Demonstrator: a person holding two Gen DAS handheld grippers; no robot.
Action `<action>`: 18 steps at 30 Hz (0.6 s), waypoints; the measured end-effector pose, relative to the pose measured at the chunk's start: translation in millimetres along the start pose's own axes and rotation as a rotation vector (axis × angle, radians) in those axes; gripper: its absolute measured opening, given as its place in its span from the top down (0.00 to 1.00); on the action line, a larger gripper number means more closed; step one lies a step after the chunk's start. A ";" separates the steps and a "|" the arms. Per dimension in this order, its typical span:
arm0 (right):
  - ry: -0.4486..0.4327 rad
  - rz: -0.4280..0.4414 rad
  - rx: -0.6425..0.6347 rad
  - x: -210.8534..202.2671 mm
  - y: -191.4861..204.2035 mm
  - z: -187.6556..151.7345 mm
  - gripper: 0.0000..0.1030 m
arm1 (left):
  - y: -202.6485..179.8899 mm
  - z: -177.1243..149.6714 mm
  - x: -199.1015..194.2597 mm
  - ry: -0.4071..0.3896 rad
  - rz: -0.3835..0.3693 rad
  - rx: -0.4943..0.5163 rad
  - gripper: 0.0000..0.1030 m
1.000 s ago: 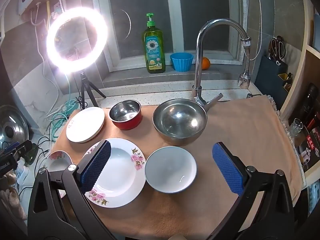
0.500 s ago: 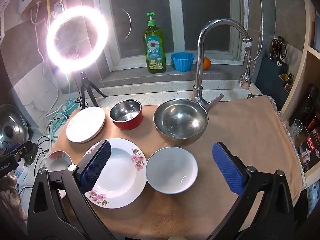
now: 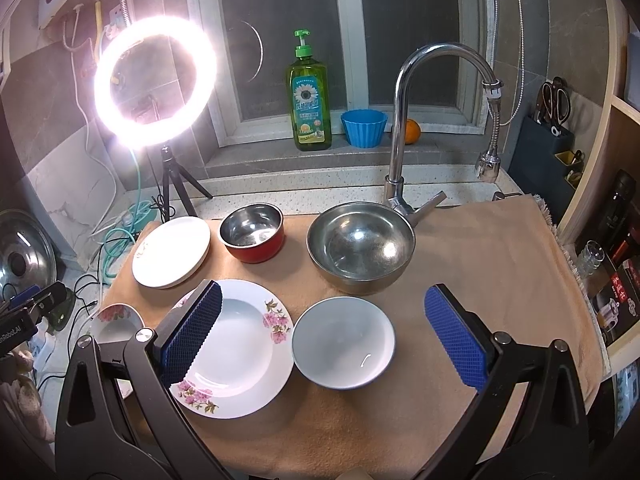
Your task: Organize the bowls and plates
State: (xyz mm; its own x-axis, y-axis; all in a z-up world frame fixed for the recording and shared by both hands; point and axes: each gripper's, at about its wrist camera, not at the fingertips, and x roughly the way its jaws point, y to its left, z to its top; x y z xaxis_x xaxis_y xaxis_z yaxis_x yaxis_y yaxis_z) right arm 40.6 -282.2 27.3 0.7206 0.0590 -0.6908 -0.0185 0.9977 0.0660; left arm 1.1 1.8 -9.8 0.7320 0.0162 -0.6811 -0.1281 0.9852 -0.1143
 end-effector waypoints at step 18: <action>-0.039 -0.021 -0.007 -9.3 -1.1 6.7 0.00 | -3.3 6.2 -4.3 -0.020 -0.010 0.004 0.13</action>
State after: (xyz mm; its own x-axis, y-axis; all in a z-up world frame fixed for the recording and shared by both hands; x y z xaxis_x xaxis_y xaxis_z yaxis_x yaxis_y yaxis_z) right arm 38.6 -284.1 38.4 0.7475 0.0364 -0.6633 -0.0075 0.9989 0.0464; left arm 2.6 -0.5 -2.0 0.7462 0.0100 -0.6656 -0.1185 0.9859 -0.1181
